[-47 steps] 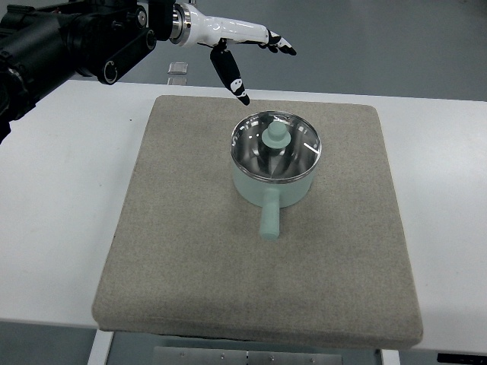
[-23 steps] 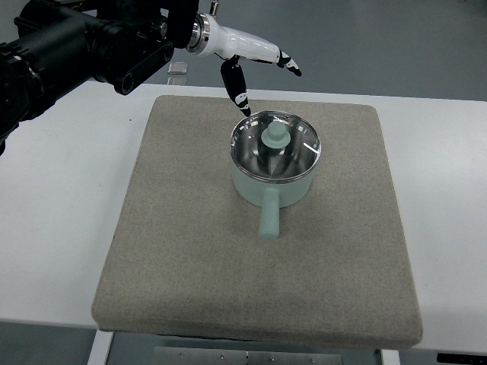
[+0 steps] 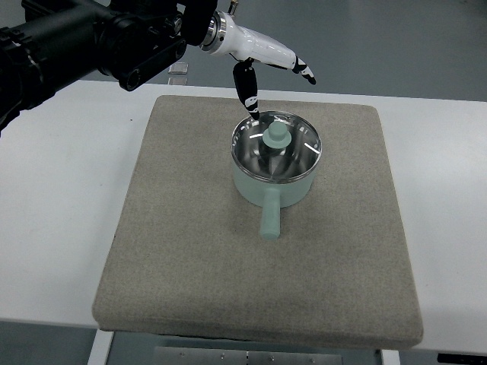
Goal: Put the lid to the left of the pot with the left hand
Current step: 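Lower the left hand fingers around the mint-green lid knob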
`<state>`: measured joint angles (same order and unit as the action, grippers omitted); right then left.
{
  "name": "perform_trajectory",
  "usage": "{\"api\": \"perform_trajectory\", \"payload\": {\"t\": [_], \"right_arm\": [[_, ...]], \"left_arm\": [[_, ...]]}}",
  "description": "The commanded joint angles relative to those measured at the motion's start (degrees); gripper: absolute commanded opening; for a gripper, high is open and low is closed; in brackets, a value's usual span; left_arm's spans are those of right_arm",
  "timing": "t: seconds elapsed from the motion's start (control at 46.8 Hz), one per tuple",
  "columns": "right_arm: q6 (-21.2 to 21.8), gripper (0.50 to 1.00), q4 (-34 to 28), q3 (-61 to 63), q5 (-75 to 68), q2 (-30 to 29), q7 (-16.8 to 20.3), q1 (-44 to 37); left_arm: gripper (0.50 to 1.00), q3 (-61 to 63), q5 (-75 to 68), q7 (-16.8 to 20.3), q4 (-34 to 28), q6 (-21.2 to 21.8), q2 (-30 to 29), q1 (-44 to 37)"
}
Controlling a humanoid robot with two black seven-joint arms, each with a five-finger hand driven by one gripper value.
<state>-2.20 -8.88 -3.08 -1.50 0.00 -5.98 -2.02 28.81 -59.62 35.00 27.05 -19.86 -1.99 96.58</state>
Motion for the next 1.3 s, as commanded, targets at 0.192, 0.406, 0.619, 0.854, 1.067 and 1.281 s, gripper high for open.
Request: {"api": "perform_trajectory", "payload": {"t": [0.192,0.406,0.619,0.854,1.067,1.281], "right_arm": [[0.0,0.924,0.0,0.0,0.0,0.0,0.0,0.0],[0.0,0.924,0.0,0.0,0.0,0.0,0.0,0.0],[0.0,0.924,0.0,0.0,0.0,0.0,0.0,0.0],[0.0,0.924,0.0,0.0,0.0,0.0,0.0,0.0],[0.0,0.924,0.0,0.0,0.0,0.0,0.0,0.0],[0.0,0.924,0.0,0.0,0.0,0.0,0.0,0.0]], "left_arm": [[0.994,-0.3,-1.3,0.0,2.8,0.1,0.8,-0.2],[0.996,-1.4,0.6,0.0,2.6,0.1,-0.5,-2.1],[0.996,-1.7,0.8,0.0,3.0,0.1,-1.0,-2.4],[0.996,-2.0,0.2,0.0,3.4,0.1,-0.3,-1.8],[0.996,-1.7,-1.5,0.0,11.5,0.0,-1.4,0.8],[0.996,-1.7,-4.7,0.0,12.1,0.0,-2.1,2.2]]}}
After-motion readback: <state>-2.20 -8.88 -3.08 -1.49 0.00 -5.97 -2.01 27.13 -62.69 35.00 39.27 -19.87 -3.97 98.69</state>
